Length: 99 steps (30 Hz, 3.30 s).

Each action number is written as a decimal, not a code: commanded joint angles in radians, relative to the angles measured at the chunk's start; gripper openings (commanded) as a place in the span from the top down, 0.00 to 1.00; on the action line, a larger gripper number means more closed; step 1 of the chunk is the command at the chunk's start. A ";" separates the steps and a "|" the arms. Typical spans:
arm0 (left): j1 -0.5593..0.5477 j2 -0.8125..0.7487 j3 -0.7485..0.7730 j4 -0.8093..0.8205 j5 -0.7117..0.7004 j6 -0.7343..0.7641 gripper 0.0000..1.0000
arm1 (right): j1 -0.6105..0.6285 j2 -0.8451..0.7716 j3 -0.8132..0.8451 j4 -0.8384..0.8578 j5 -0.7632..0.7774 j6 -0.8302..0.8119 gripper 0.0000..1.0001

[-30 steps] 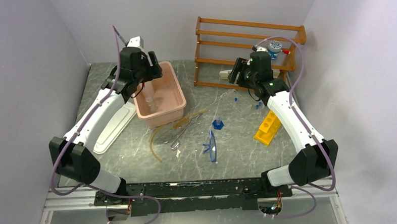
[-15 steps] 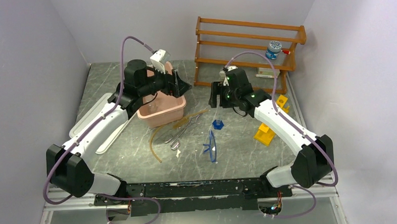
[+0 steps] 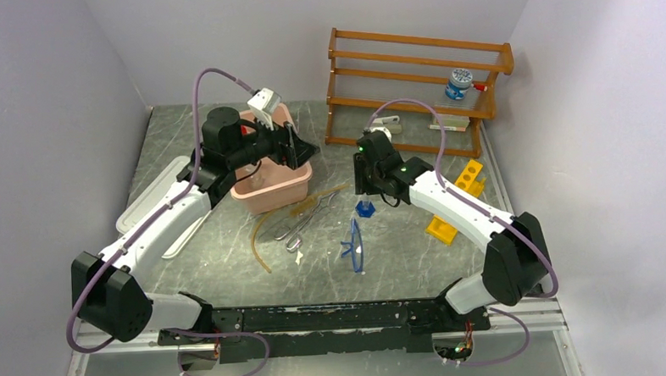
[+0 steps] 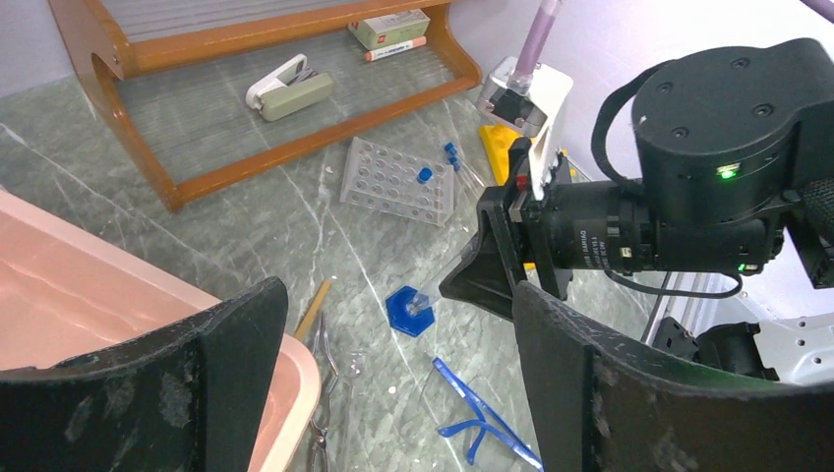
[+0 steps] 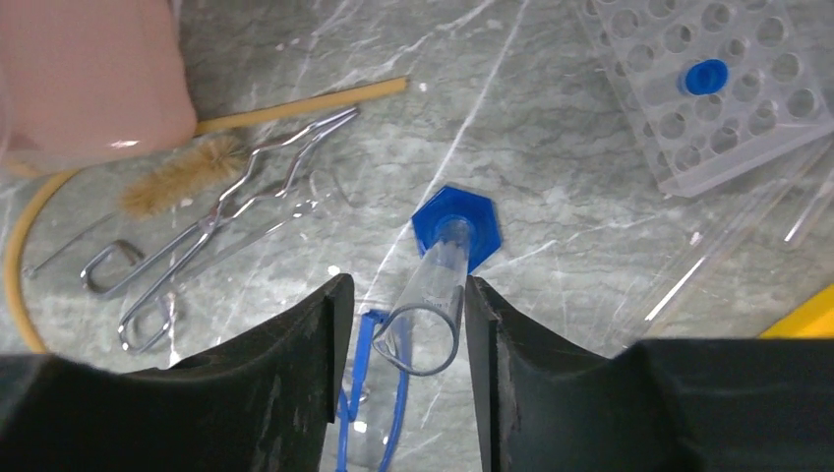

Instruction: Organize the chemistry lab equipment

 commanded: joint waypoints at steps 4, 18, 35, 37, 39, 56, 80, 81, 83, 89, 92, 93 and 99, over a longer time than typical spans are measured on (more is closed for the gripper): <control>-0.032 0.016 -0.001 0.044 0.020 0.027 0.14 | 0.011 0.003 -0.030 0.047 0.181 0.010 0.60; -0.097 0.032 -0.042 0.109 0.006 0.068 0.17 | -0.044 -0.020 0.135 0.009 0.039 -0.116 0.81; -0.097 0.134 0.089 0.089 0.319 0.088 0.19 | -0.215 -0.122 0.281 0.025 -0.828 -0.222 0.81; -0.099 0.147 0.086 0.111 0.396 0.064 0.22 | -0.216 -0.120 0.284 0.025 -0.865 -0.226 0.81; -0.104 0.159 0.086 0.107 0.457 0.057 0.26 | -0.216 -0.114 0.290 0.019 -0.893 -0.233 0.81; -0.145 0.191 0.150 -0.078 0.474 0.220 0.74 | -0.216 -0.119 0.273 0.036 -0.977 -0.238 0.82; -0.012 0.168 0.226 -0.278 -0.465 -0.201 0.95 | -0.246 -0.270 0.189 0.262 -0.341 0.056 0.21; -0.003 0.175 0.241 -0.315 -0.541 -0.242 0.95 | -0.246 -0.269 0.184 0.259 -0.335 0.058 0.21; 0.016 0.207 0.279 -0.398 -0.665 -0.307 0.95 | -0.245 -0.262 0.177 0.253 -0.337 0.054 0.21; 0.034 0.362 0.379 -0.507 -0.774 -0.384 0.95 | -0.245 -0.260 0.143 0.246 -0.332 0.052 0.22; 0.035 0.440 0.415 -0.543 -0.807 -0.424 0.95 | -0.244 -0.259 0.135 0.236 -0.317 0.042 0.22; 0.036 0.460 0.420 -0.545 -0.808 -0.427 0.95 | -0.246 -0.259 0.135 0.233 -0.311 0.039 0.22; 0.036 0.612 0.486 -0.569 -0.721 -0.389 0.95 | -0.245 -0.260 0.106 0.239 -0.301 0.038 0.22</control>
